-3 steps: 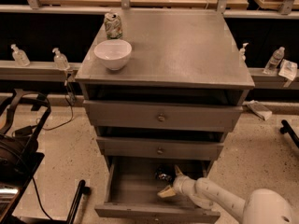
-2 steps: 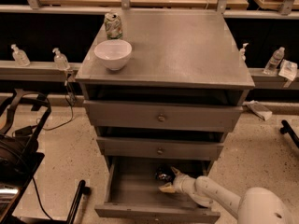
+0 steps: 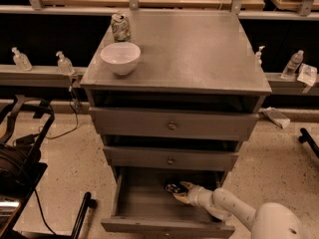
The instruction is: Pick pepsi can from bottom drawer and place on counter
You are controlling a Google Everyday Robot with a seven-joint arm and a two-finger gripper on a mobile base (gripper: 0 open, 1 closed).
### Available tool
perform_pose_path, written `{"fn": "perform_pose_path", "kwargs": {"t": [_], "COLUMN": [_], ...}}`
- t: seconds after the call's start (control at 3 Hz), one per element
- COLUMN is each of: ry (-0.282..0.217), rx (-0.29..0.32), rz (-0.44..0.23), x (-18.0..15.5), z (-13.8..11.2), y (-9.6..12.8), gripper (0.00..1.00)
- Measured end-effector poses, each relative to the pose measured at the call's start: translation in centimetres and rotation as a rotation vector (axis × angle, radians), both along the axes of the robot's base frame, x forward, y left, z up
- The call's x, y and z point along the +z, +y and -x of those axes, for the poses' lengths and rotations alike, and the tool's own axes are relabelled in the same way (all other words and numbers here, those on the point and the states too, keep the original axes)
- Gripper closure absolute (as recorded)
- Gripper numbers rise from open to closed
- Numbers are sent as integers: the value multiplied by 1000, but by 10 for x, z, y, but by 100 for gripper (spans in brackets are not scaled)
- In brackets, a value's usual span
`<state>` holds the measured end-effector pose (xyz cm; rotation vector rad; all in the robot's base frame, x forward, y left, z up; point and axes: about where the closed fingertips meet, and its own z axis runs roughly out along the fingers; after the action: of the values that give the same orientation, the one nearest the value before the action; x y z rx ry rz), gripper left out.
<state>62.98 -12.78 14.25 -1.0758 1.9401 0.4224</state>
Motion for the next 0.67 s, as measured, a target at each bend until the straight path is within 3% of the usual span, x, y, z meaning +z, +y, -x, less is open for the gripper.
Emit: {"fn": "perform_pose_path", "kwargs": {"t": [0.33,0.67], "ry": [-9,-33], "rx": [23,41], "rz": [-42,-85], "x": [6,22], "z": [7,14], "y": [0,3], "gripper": [95,100]}}
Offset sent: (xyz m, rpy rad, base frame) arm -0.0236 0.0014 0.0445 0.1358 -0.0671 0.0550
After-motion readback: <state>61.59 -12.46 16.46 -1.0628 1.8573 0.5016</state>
